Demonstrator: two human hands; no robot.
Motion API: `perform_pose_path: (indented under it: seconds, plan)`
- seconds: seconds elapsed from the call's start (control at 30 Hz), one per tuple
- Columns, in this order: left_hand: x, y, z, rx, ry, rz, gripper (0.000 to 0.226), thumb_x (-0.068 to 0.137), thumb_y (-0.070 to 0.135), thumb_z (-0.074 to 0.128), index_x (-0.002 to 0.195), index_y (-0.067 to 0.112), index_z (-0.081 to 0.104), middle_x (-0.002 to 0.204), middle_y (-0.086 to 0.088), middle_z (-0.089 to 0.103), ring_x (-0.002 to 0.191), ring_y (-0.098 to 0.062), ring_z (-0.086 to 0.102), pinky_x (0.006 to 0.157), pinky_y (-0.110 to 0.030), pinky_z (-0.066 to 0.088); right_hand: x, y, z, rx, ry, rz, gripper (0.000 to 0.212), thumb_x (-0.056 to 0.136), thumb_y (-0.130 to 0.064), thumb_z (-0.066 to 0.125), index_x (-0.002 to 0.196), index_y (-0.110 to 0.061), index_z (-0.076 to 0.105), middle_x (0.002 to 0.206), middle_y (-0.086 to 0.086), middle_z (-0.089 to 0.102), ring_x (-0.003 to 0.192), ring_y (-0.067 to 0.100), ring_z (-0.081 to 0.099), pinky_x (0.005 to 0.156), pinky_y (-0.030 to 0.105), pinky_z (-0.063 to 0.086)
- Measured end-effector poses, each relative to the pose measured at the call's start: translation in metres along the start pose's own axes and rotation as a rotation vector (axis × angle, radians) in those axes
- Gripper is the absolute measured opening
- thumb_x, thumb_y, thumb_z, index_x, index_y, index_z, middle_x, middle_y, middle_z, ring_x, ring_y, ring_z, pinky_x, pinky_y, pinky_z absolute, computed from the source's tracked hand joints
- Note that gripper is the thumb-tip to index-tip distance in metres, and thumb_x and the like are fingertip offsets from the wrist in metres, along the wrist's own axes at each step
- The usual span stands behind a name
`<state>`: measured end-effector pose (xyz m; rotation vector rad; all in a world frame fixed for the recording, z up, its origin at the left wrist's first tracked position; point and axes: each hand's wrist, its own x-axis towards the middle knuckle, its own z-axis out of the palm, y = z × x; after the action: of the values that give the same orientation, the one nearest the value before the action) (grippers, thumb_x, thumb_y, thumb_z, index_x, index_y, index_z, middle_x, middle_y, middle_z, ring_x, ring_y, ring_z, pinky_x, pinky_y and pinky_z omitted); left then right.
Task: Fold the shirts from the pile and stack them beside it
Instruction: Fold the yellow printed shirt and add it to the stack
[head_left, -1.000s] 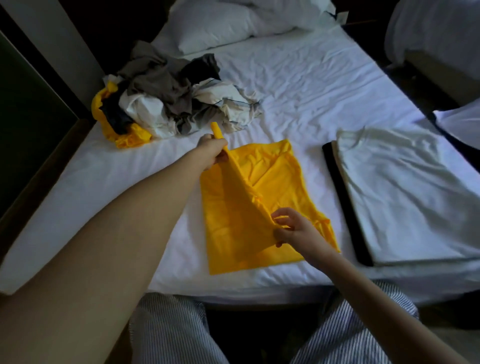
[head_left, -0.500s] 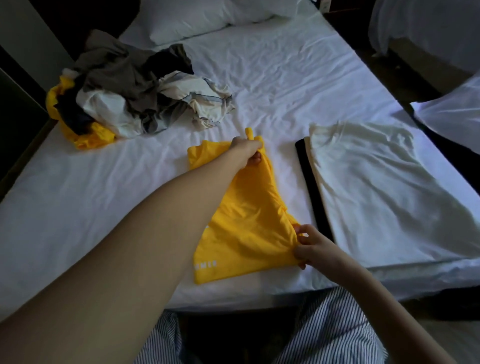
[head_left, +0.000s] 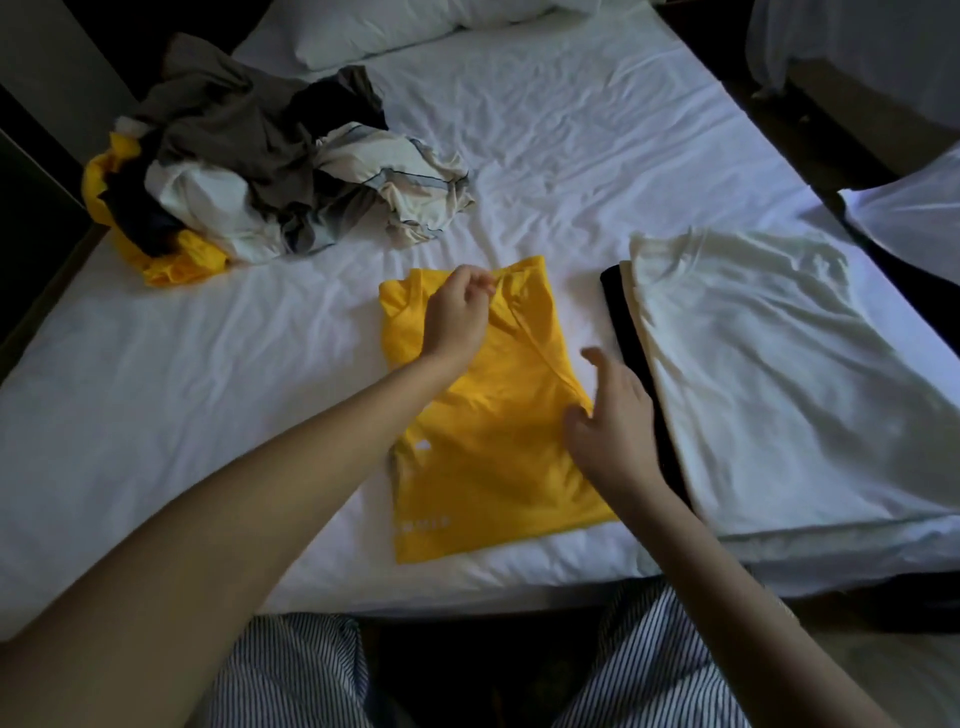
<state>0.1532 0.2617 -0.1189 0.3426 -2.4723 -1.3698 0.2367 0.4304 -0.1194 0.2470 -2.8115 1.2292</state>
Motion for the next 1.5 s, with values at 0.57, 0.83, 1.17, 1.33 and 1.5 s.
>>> perform_pose_path:
  seconds: [0.57, 0.83, 1.17, 1.33, 1.5]
  plan:
    - [-0.068, -0.092, -0.038, 0.688, -0.131, 0.093, 0.059, 0.088, 0.052, 0.028, 0.135, 0.025, 0.052, 0.142, -0.002, 0.048, 0.133, -0.021, 0.040, 0.108, -0.043, 0.027, 0.037, 0.020, 0.080, -0.542, -0.311, -0.252, 0.084, 0.077, -0.060, -0.009, 0.151, -0.025, 0.010, 0.159, 0.006, 0.005, 0.147, 0.022, 0.002, 0.112, 0.033, -0.012]
    - [0.008, -0.092, -0.068, 0.247, -0.028, -0.060, 0.029, 0.086, 0.014, 0.058, 0.112, 0.002, 0.062, 0.111, -0.018, 0.062, 0.105, -0.030, 0.057, 0.090, -0.033, 0.043, 0.018, 0.002, 0.081, -0.451, -0.191, -0.745, 0.051, 0.098, -0.042, 0.027, 0.122, -0.015, 0.063, 0.132, 0.010, 0.058, 0.120, 0.034, 0.055, 0.103, 0.044, 0.025]
    - [0.053, -0.087, -0.072, 0.357, -0.316, -0.128, 0.017, 0.094, 0.017, 0.052, 0.078, 0.017, 0.046, 0.078, 0.001, 0.048, 0.080, -0.016, 0.045, 0.060, -0.029, 0.027, -0.038, -0.004, 0.115, -0.588, -0.493, -0.973, 0.066, 0.080, -0.047, 0.034, 0.132, -0.009, 0.047, 0.135, 0.019, 0.052, 0.123, 0.041, 0.050, 0.105, 0.046, 0.025]
    - [0.061, -0.090, -0.069, 0.342, -0.289, -0.134, 0.010, 0.098, 0.015, 0.045, 0.088, 0.013, 0.045, 0.092, -0.009, 0.057, 0.087, -0.021, 0.050, 0.069, -0.028, 0.031, -0.042, 0.005, 0.119, -0.582, -0.525, -1.054, 0.057, 0.090, -0.046, 0.029, 0.137, -0.017, 0.042, 0.141, 0.015, 0.047, 0.128, 0.043, 0.043, 0.108, 0.051, 0.028]
    - [0.033, -0.088, -0.049, 0.508, -0.085, -0.156, 0.021, 0.097, 0.020, 0.045, 0.116, 0.012, 0.051, 0.121, -0.013, 0.057, 0.114, -0.033, 0.049, 0.089, -0.037, 0.037, -0.040, 0.002, 0.109, -0.573, -0.637, -1.007, 0.062, 0.095, -0.057, 0.015, 0.144, -0.021, 0.031, 0.148, 0.019, 0.036, 0.136, 0.045, 0.028, 0.115, 0.050, 0.014]
